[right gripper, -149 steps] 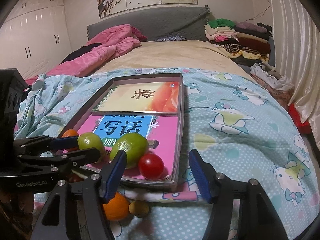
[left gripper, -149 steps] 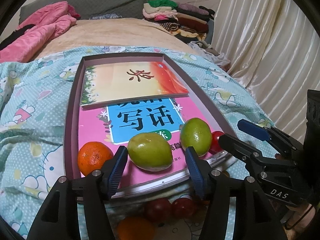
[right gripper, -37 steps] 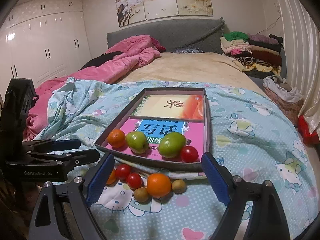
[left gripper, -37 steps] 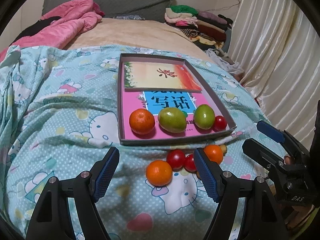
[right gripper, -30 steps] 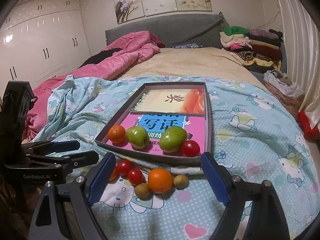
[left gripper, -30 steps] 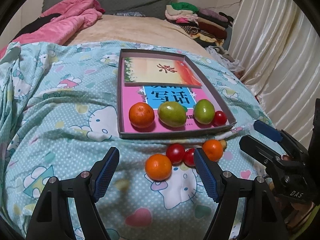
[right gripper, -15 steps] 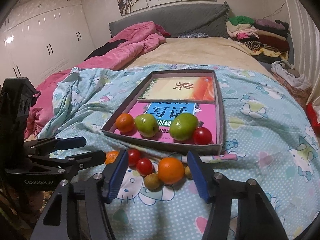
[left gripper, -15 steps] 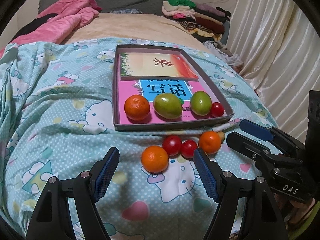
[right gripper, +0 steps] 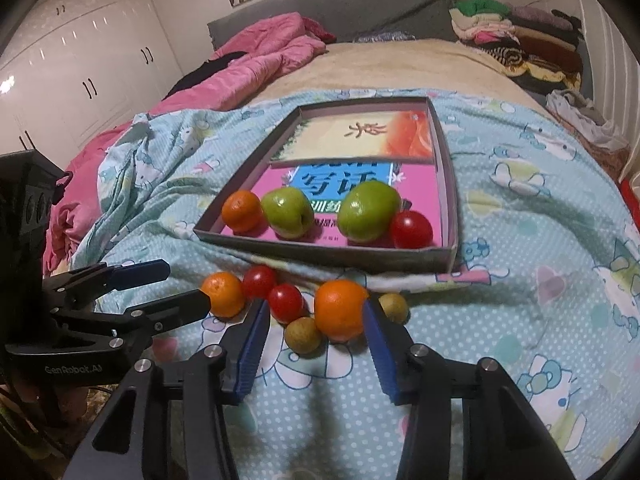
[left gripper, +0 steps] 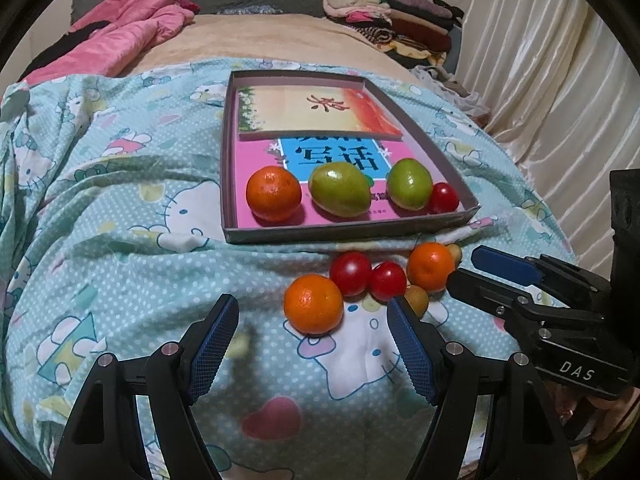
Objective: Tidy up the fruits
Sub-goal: 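Move both open tools down around two oranges in the fruit cluster, then close the right tool on a large orange while the left tool grasps another orange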
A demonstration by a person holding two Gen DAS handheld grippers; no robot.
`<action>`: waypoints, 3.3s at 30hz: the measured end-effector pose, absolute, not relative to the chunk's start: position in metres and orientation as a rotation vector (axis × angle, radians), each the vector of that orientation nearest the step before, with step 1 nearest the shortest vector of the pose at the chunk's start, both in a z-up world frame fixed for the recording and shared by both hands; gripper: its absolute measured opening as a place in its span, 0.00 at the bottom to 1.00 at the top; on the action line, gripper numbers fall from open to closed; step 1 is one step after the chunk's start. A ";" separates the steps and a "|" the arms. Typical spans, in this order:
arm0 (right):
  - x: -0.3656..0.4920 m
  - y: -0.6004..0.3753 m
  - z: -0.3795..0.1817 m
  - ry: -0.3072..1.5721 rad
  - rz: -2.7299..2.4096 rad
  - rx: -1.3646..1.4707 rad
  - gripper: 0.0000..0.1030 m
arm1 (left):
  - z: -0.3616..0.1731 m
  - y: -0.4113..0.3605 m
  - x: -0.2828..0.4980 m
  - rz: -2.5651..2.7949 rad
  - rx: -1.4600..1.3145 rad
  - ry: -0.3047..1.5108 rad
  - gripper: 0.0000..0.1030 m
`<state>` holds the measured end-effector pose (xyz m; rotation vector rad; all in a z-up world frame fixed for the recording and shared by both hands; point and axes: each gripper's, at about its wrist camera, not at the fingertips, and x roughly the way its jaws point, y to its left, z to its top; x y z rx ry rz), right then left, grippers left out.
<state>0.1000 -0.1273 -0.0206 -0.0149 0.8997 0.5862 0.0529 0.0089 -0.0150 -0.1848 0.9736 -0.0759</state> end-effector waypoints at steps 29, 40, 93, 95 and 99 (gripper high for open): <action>0.118 -0.131 -0.047 1.037 0.560 0.045 0.38 | -0.039 0.013 0.065 -0.096 -0.242 1.070 0.75; 0.125 -0.126 -0.051 1.030 0.564 0.035 0.38 | -0.042 0.012 0.070 -0.113 -0.237 1.058 0.71; 0.135 -0.113 -0.050 0.952 0.627 -0.031 0.38 | -0.035 0.018 0.075 -0.138 -0.244 0.997 0.38; 0.134 -0.113 -0.049 0.951 0.632 -0.026 0.38 | -0.033 0.021 0.073 -0.141 -0.255 0.991 0.38; 0.133 -0.113 -0.047 0.940 0.638 -0.018 0.38 | -0.029 0.024 0.073 -0.137 -0.265 0.972 0.38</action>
